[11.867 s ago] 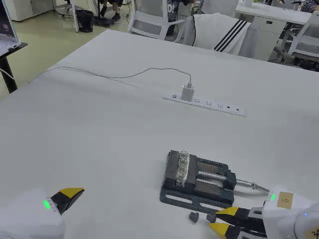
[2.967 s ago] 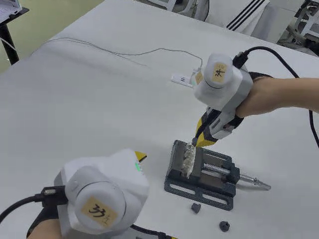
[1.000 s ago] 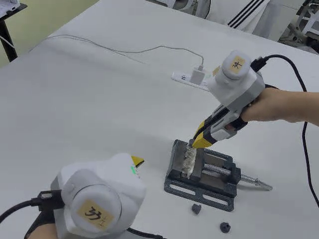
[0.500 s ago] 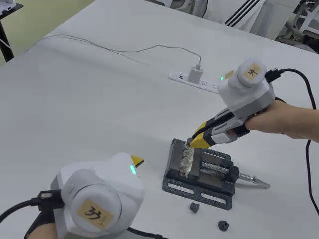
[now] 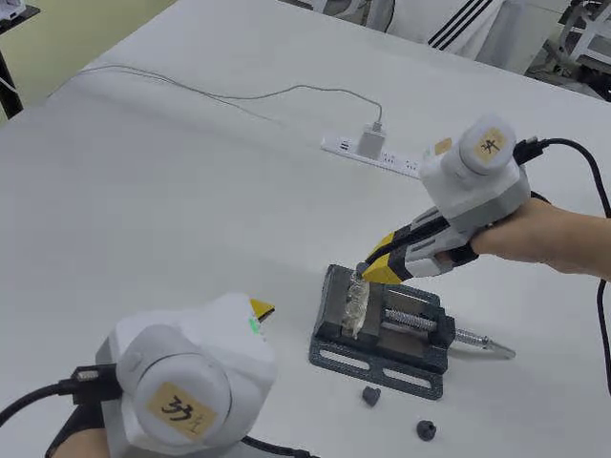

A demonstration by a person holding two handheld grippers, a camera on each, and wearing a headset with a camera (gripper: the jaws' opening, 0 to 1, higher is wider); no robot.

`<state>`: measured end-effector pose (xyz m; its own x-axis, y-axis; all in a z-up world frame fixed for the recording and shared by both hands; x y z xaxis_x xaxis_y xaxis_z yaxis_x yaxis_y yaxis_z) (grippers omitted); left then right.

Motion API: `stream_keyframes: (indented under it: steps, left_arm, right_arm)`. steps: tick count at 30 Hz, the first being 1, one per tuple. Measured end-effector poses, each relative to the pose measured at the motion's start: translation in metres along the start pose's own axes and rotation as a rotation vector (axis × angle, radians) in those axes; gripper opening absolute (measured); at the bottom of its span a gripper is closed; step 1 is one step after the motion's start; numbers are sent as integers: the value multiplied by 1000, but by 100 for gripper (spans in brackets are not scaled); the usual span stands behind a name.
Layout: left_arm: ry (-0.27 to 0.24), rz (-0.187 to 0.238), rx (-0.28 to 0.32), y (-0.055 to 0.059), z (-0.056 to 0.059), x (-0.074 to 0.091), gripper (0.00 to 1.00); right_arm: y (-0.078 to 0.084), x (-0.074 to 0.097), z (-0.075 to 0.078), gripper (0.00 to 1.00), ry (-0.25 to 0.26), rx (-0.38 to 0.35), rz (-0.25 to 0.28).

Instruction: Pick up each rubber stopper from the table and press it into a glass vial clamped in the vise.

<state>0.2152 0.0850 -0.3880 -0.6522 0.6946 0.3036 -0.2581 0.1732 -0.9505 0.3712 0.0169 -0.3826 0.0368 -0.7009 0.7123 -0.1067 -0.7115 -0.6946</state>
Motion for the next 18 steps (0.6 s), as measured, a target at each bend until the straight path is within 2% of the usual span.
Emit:
stream_keyframes:
  steps: [6, 12, 18]
  left_arm:
    - [2, -1, 2, 1, 1, -1, 97]
    - [7, -4, 2, 2, 1, -2, 97]
    - [11, -5, 2, 1, 1, -3, 96]
  right_arm:
    - [2, 0, 1, 3, 31, 20, 21]
    - [3, 0, 1, 3, 79, -16, 45]
    - [4, 0, 3, 3, 89, -22, 50]
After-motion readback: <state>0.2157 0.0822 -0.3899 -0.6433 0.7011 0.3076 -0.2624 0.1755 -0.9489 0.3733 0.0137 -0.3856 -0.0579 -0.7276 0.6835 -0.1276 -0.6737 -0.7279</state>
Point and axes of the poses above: the centre of the closed fingertips' face, and the gripper's own axes: x roughly backward along the fingers, z roughly to its right, y roughly out of its underside, the point moved 5 cm from there along x, roughly backward along the fingers, and after that the axes turned 12 degrees about z, right-handed, at the moved point
